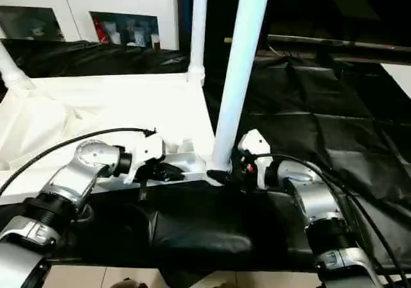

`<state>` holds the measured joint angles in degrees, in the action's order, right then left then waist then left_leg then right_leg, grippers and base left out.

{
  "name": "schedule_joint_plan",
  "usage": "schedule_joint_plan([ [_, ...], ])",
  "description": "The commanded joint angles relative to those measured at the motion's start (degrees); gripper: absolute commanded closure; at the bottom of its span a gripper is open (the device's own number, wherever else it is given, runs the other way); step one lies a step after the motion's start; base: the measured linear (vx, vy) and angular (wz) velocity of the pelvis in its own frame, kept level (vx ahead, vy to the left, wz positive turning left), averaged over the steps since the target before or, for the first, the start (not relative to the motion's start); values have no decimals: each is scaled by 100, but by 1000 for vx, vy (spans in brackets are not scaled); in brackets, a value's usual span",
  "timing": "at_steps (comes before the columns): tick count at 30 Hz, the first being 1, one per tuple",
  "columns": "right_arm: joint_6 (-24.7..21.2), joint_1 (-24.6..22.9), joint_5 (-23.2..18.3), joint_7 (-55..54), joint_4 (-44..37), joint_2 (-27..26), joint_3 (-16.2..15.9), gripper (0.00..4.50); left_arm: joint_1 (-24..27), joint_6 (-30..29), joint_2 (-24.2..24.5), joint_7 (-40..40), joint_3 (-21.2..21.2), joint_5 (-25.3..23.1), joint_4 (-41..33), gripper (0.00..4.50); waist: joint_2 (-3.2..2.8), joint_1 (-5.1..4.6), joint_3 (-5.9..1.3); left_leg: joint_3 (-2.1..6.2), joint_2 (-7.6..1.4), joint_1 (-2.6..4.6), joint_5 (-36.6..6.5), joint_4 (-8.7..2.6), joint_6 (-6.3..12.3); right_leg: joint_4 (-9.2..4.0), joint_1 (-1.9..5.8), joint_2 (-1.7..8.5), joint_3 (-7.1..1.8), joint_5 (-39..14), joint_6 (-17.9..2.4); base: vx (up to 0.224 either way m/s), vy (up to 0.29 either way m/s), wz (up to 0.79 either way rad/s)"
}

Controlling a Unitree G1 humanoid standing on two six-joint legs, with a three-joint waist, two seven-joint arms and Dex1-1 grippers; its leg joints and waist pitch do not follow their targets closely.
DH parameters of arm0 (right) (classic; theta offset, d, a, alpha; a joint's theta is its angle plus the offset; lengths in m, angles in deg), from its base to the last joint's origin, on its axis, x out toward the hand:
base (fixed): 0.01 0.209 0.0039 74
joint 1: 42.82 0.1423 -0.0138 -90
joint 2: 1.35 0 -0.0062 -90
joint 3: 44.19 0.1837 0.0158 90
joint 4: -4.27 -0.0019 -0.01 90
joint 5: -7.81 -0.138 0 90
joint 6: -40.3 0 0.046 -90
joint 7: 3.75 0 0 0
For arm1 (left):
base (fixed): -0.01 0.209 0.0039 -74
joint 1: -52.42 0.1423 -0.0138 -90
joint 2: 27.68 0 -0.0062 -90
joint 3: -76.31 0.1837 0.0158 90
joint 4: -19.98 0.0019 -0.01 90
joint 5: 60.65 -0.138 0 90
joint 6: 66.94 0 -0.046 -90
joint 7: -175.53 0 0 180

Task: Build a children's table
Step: Rotate leg to tighten

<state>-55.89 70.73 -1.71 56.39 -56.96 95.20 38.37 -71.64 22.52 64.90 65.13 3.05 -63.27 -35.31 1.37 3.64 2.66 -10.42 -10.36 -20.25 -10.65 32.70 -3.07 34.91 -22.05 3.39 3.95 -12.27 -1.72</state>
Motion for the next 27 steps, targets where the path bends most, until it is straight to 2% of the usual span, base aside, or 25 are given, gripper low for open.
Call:
schedule_joint_plan([
  [1, -67, -19, -8, -14, -96, 20, 30, 119, 74, -37, -11, 22, 49, 92, -127, 450, 61, 20, -295, 92, -332, 0, -776, -309, 474, -430, 277, 536, -325, -777, -1238, 0, 0, 0],
  [2, -93, -26, -34, 2, -129, 21, 27, 139, 90, -63, -3, 23, 47, 99, -167, 450, 59, 22, -296, 94, -333, 3, -781, -310, 467, -435, 278, 538, -325, -814, -1226, 0, 0, 0],
  [8, -150, -87, -114, -247, -112, -121, 112, 167, 55, -63, -95, -307, 28, -34, -17, 450, 67, 12, -307, 92, -327, 0, -671, -299, 498, -408, 283, 534, -330, -553, -1264, 0, 0, 0],
  [10, -181, -58, 112, -922, 136, -325, 181, 170, -80, -152, -252, -782, 6, -192, 268, 450, 74, -8, -286, 94, -317, 8, -769, -310, 435, -446, 261, 528, -325, -851, -1211, 0, 0, 0],
  [12, -229, 7, 305, -1667, 451, -545, 265, 172, -205, -199, -391, -1100, -12, -274, 490, 450, 72, -28, -269, 110, -311, 31, -956, -332, 268, -497, 248, 547, -326, -1387, -1085, 0, 0, 0],
  [14, -302, 64, 338, -2200, 636, -742, 393, 172, -310, -333, -497, -1359, -22, -341, 636, 450, 79, -51, -270, 119, -317, 32, -1013, -342, 200, -503, 244, 544, -324, -1549, -1034, 0, 0, 0],
  [15, -371, 118, 290, -2662, 783, -953, 546, 172, -405, -405, -600, -1598, -20, -404, 774, 450, 69, -54, -275, 126, -327, 44, -1082, -343, 167, -513, 237, 555, -332, -1611, -1005, 0, 0, 0],
  [18, -415, 180, 268, -3130, 952, -1168, 668, 173, -513, -492, -731, -1881, -28, -462, 935, 450, 68, -69, -291, 124, -328, 43, -1024, -345, 151, -491, 226, 544, -348, -1339, -1033, 0, 0, 0],
  [20, -426, 343, 215, -3905, 1311, -1608, 829, 173, -754, -611, -1070, -2455, -59, -525, 1295, 450, 61, -81, -284, 114, -315, 52, -1071, -349, 116, -503, 208, 555, -355, -1310, -1081, 0, 0, 0],
  [23, -299, 523, 371, -4296, 1602, -1922, 716, 173, -971, -601, -1428, -2827, -50, -570, 1627, 450, 52, -63, -288, 119, -311, 64, -1122, -350, 74, -513, 214, 550, -355, -1330, -1060, 0, 0, 0],
  [24, -70, 627, 584, -4195, 1700, -2012, 459, 173, -1074, -505, -1649, -2871, 49, -627, 1770, 450, 52, -60, -288, 120, -309, 63, -1144, -349, 73, -520, 223, 545, -351, -1286, -1064, 0, 0, 0],
  [25, -70, 627, 584, -4195, 1700, -2012, 459, 173, -1074, -505, -1649, -2871, 49, -627, 1770, 450, 58, -50, -297, 118, -312, 64, -1159, -345, 85, -519, 228, 556, -352, -1261, -1062, 0, 0, 0],
  [27, 120, 685, 621, -4061, 1709, -1988, 414, 104, -1114, -450, -1714, -2846, 100, -657, 1819, 450, 58, -30, -302, 123, -318, 50, -1088, -346, 145, -496, 245, 559, -353, -1058, -1069, 0, 0, 0],
])
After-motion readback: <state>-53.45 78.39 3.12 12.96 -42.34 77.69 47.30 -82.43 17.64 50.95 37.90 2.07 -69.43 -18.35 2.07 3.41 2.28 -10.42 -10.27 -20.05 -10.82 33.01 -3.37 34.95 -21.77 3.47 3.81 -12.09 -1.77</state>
